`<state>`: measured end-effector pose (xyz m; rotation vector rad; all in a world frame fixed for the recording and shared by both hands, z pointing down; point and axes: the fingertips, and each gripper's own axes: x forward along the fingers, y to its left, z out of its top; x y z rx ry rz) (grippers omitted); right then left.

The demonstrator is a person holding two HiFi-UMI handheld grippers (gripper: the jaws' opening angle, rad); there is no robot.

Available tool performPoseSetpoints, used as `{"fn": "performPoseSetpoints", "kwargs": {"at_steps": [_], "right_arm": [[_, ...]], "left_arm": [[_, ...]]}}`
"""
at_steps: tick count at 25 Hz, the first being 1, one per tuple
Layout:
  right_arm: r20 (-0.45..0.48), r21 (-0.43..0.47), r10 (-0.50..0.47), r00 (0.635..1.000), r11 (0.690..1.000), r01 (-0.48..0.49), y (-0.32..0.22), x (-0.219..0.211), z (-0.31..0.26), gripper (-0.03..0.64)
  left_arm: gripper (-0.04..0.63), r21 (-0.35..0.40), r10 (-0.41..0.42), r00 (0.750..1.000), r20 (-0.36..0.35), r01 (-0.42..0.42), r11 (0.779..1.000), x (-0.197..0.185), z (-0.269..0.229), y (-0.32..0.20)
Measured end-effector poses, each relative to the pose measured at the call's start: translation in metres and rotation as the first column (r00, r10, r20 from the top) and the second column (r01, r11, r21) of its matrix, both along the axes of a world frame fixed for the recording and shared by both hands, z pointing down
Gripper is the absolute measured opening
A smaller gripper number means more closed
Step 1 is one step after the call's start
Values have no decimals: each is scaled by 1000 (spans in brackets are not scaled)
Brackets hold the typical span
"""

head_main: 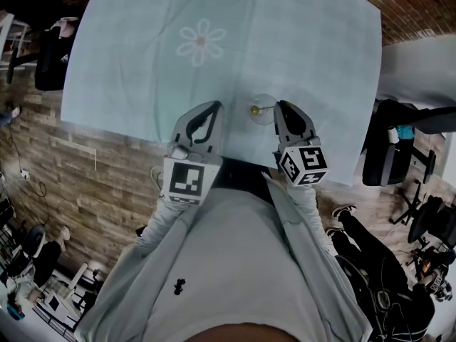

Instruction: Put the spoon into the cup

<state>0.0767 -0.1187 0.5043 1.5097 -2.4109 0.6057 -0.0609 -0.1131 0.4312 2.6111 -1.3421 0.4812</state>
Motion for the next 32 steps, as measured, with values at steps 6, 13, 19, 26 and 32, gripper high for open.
{"fn": "performPoseSetpoints", "kwargs": {"at_steps": [6, 13, 19, 26, 32], "right_arm": [[16, -39, -9, 1000, 999, 9, -1, -1, 9, 118], [10, -65, -21, 1000, 998, 21, -1, -4, 19, 149], [12, -76, -23, 1000, 997, 24, 0, -5, 22, 161], [9, -76, -3, 1000, 997, 4, 3, 3, 21, 164], [4, -70, 11, 1000, 997, -11, 6, 9, 17, 164]], "left_arm": [[18, 0, -1, 1000, 3, 1, 1000, 0, 1, 0], [18, 2, -12, 1000, 3, 12, 1000, -3, 0, 0], [18, 3, -14, 1000, 4, 14, 1000, -4, 0, 0], [18, 6, -7, 1000, 0, 7, 1000, -2, -2, 1], [20, 15, 1, 1000, -2, 0, 1000, 1, -6, 2]]}}
